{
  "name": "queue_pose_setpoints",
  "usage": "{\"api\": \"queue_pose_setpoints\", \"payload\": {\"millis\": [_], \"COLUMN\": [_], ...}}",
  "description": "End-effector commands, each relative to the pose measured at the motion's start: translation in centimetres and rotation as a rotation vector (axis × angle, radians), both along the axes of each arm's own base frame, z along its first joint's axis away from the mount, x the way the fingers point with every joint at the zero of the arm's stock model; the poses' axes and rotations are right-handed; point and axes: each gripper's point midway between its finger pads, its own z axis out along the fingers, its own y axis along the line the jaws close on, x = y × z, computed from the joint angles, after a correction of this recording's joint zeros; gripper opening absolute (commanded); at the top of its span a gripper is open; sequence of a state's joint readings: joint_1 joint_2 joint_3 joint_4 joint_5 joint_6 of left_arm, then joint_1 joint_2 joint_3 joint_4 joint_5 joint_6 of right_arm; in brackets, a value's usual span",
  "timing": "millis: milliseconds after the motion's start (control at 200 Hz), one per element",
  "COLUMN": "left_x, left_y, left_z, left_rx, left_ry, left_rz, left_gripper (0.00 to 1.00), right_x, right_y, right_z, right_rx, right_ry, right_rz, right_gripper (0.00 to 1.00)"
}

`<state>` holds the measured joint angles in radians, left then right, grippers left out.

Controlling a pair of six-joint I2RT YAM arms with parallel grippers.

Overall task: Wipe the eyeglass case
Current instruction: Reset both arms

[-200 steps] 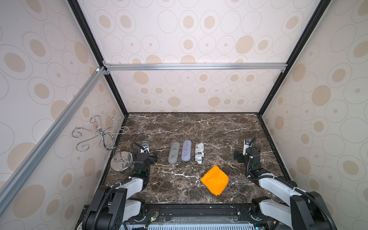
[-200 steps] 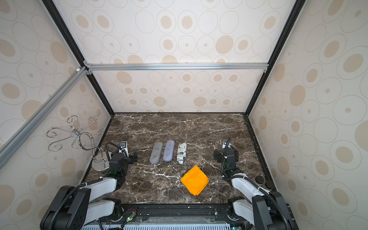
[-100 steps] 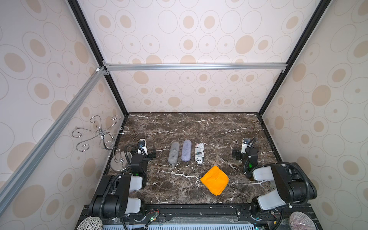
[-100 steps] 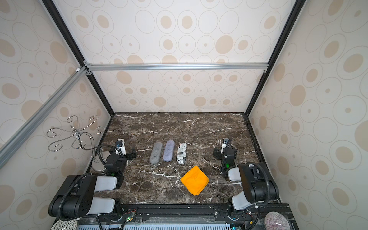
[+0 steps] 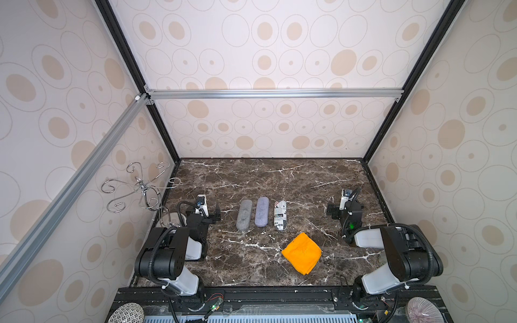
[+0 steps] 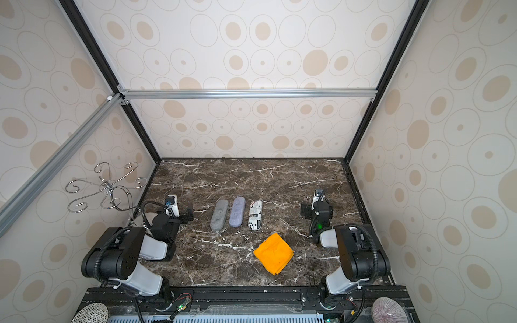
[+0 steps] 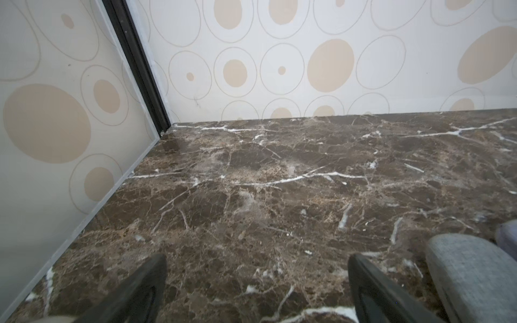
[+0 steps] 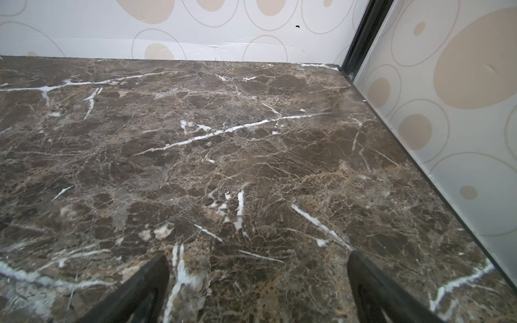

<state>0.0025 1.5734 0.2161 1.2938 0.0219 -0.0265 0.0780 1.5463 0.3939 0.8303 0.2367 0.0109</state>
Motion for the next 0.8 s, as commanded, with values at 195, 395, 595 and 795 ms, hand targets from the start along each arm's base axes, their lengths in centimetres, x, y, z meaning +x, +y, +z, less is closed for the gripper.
{"api": "queue_pose_setpoints", "payload": {"millis": [195, 395, 595, 795], "left_x": [0.2, 0.4, 0.6, 0.5], "left_y": [-1.7, -1.3, -0.6, -0.5], "left_z": [1.4, 1.4, 1.2, 1.3], "left_rx": [0.021, 0.014, 0.009, 0.009], "left_ry": [-0.052, -0.052, -0.039, -0.042], "left_rz": [-0.118, -0.097, -0.048, -0.047], "left_gripper": [1.00, 1.00, 1.00, 1.00], "right_x": [-0.6, 0.9, 0.7, 1.0], "right_y": [4.3, 1.9, 2.2, 2.1], "right_z": [0.7, 0.3, 0.3, 0.1], "right_rx": [0.055, 0.062, 0.054, 0.055], "right_ry": [-0.046, 0.014, 0.015, 0.024], "right_rz": [0.317, 0.158, 0.175, 0.170], "right_gripper": [1.00, 1.00, 1.00, 1.00]}}
